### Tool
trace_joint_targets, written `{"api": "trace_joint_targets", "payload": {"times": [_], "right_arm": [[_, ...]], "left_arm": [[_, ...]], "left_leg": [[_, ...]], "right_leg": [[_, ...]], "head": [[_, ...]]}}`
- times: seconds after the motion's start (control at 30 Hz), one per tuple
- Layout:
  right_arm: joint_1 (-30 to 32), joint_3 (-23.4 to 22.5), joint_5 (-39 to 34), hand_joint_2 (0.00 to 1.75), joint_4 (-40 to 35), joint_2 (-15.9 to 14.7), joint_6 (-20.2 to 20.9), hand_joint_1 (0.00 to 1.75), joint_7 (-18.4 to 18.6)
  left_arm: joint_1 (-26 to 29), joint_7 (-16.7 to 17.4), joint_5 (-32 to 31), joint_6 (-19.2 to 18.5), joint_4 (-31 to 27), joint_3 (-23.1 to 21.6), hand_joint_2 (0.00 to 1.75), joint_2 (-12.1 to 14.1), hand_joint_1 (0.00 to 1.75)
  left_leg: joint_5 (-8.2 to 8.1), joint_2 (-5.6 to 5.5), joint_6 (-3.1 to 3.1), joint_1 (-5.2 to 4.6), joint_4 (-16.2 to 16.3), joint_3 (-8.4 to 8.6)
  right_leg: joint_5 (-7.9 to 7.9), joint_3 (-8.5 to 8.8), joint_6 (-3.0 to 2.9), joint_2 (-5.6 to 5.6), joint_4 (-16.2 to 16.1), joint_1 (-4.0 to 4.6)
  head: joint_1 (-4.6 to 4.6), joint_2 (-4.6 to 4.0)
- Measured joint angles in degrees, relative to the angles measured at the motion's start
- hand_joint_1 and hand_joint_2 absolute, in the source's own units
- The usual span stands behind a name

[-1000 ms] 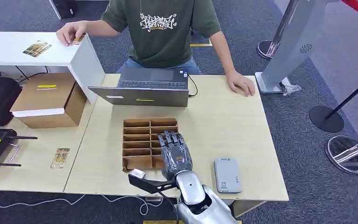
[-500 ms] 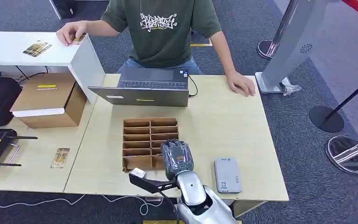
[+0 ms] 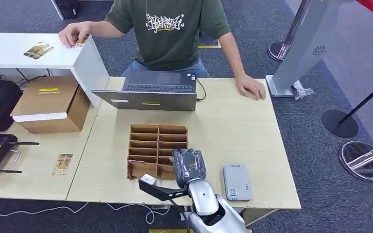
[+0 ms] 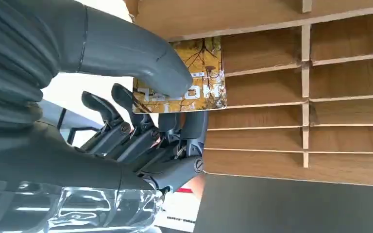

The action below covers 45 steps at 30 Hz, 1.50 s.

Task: Pass the card to the sensor for recognition and then transmit it.

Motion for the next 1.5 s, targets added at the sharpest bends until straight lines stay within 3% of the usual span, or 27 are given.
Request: {"api": "trace_joint_targets", "payload": {"times": [0.2, 0.47, 1.0, 1.5], "right_arm": [[0.6, -0.5, 0.0, 1.75, -0.9, -0.2, -0.4, 1.75, 0.0], [1.6, -2.1, -0.6, 1.75, -4.6, -0.3, -5.9, 1.75, -1.4], [11.2, -10.8, -4.0, 1.75, -25.5, -2.5, -18.1, 1.75, -6.4], [19.1, -22.0, -37.4, 1.75, -38.4, -3.0, -29.1, 1.75, -21.0]], "left_arm": [[0.0, 0.2, 0.0, 0.0, 0.0, -0.7, 0.00, 0.0, 0.00], [-0.4, 3.4, 0.6, -2.2, 0.0, -0.8, 0.00, 0.2, 0.00], [-0.3, 2.8, 1.1, -2.7, 0.0, -1.5, 0.00, 0.8, 0.00], [0.0, 2.3, 2.6, -2.2, 0.0, -1.8, 0.00, 1.3, 0.00]], "left_leg": [[0.00, 0.00, 0.00, 0.00, 0.0, 0.00], [0.00, 0.00, 0.00, 0.00, 0.0, 0.01], [-0.02, 0.00, 0.01, 0.00, 0.0, -0.01], [-0.04, -0.02, 0.03, -0.01, 0.0, -0.02]], "right_leg": [[0.00, 0.01, 0.00, 0.00, 0.0, 0.00], [0.00, -0.01, 0.00, 0.01, 0.0, 0.00], [-0.02, -0.01, 0.03, 0.00, 0.0, 0.00], [-0.02, 0.00, 0.03, -0.02, 0.0, -0.01]], "head": [[0.00, 0.00], [0.00, 0.00], [0.00, 0.00], [0.00, 0.00]]}}
